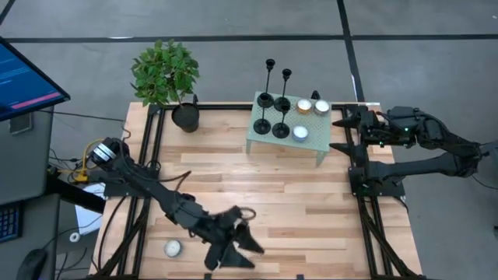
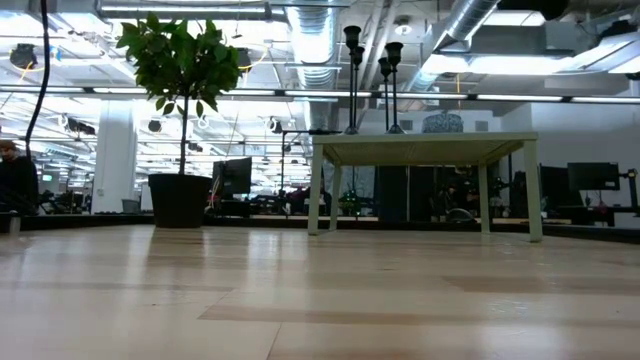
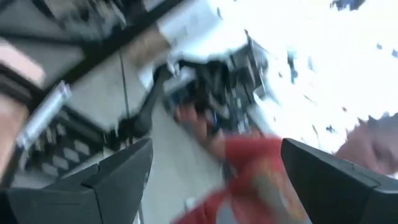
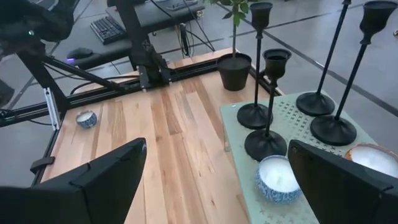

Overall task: Pick & Place candle stick holders
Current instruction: Put the blue scented candle on the shelf

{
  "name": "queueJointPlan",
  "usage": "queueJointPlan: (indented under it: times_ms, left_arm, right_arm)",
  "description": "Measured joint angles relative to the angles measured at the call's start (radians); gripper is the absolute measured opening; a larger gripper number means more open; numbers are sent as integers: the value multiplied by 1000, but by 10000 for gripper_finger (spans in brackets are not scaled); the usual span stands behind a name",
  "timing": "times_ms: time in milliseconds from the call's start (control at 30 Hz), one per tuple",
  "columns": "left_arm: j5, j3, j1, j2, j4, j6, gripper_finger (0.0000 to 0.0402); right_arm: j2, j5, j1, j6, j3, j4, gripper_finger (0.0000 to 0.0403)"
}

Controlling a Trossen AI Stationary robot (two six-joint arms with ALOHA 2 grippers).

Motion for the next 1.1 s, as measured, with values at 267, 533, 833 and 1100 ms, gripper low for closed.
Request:
queueJointPlan:
  times_ms: [267,533,833,1100]
  left_arm:
    - [-172,0,25,-21,20,43,355]
    - [-175,0,68,-31,26,-35,355]
    - [-268,0,130,-107,27,21,355]
    - [-251,0,192,-146,22,71,355]
  right_arm:
    - [0,70,-1,4,0,4,381]
    - [1,140,-1,10,0,3,381]
    - [1,136,-1,3,0,-42,381]
    - [1,131,-1,3,0,-49,381]
